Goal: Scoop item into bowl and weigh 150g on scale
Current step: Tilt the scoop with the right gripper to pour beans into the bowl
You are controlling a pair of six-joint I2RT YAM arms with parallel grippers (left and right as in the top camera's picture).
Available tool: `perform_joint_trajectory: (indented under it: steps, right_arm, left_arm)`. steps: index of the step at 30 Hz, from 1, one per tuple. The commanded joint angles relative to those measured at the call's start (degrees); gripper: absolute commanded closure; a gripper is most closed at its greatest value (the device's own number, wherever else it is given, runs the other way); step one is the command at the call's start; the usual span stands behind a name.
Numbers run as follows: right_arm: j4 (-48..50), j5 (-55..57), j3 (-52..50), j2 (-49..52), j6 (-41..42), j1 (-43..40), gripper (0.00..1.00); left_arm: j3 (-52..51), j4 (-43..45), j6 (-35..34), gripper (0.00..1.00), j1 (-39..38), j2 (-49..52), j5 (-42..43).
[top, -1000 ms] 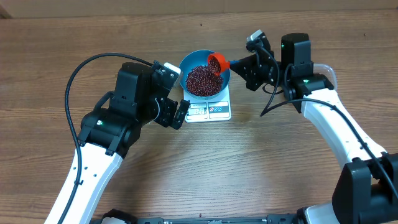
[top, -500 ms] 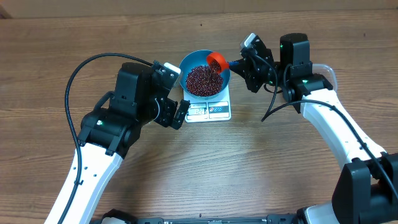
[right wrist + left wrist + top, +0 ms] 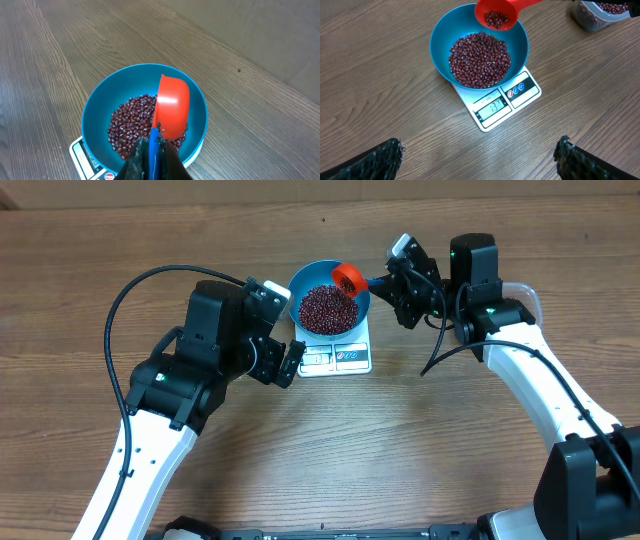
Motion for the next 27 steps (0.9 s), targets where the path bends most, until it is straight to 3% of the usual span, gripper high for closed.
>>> perform_joint_trajectory:
  steps: [1, 23, 27]
  right_arm:
    - [0.37, -0.13, 0.15, 0.28, -0.46, 0.31, 0.96]
    - [0.39, -0.13, 0.15, 0.28, -0.5, 0.31, 0.96]
    - [0.02, -0.15, 0.15, 0.28, -5.4, 0.33, 0.96]
  left_arm:
    - [0.09, 0.02, -0.37, 0.0, -0.13, -0.7, 0.85]
    - [0.09, 0.02, -0.37, 0.01, -0.15, -0.7, 0.85]
    - [0.09, 0.02, -0.37, 0.0, -0.15, -0.68, 0.83]
